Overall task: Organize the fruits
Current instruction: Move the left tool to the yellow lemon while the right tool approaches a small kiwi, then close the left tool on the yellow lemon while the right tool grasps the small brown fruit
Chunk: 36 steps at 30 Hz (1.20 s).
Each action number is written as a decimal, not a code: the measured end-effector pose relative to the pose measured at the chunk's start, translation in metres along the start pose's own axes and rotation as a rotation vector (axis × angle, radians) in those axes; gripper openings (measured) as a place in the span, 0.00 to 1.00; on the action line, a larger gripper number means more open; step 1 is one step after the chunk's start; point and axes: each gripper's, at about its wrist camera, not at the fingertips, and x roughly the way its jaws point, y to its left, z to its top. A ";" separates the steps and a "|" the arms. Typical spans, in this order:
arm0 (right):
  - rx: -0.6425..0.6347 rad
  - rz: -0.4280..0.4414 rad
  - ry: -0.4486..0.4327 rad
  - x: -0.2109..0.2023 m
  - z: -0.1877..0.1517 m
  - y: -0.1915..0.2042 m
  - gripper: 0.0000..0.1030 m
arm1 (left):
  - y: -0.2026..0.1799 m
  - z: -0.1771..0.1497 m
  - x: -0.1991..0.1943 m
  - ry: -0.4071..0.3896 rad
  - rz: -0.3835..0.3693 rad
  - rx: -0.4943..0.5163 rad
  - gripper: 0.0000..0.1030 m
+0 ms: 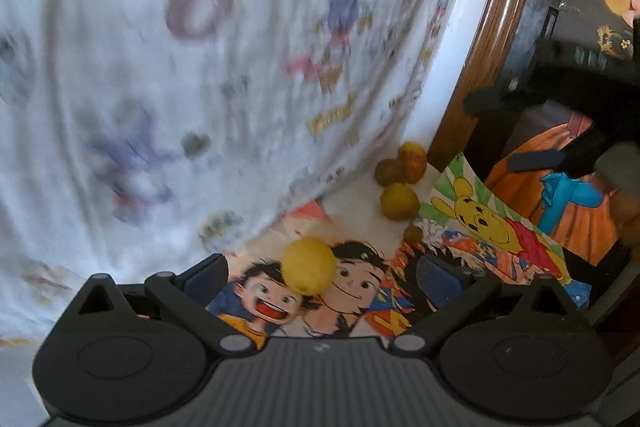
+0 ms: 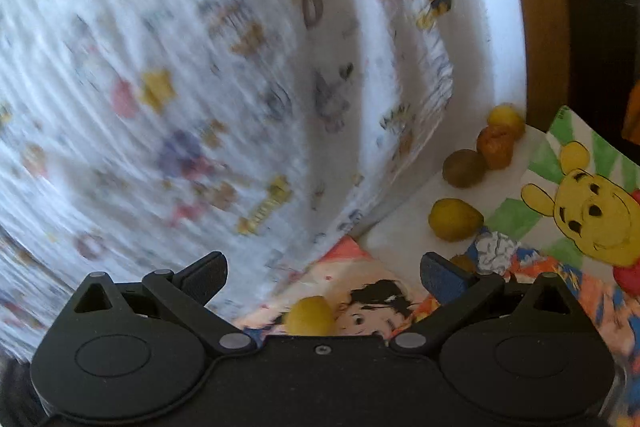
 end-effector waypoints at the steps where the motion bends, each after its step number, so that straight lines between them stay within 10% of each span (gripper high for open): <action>1: -0.011 -0.004 0.007 0.010 -0.005 -0.007 0.99 | -0.001 -0.003 0.008 0.011 -0.002 -0.004 1.00; 36: -0.062 0.013 0.104 0.147 -0.044 -0.124 0.98 | -0.001 -0.027 0.139 0.095 0.040 0.015 1.00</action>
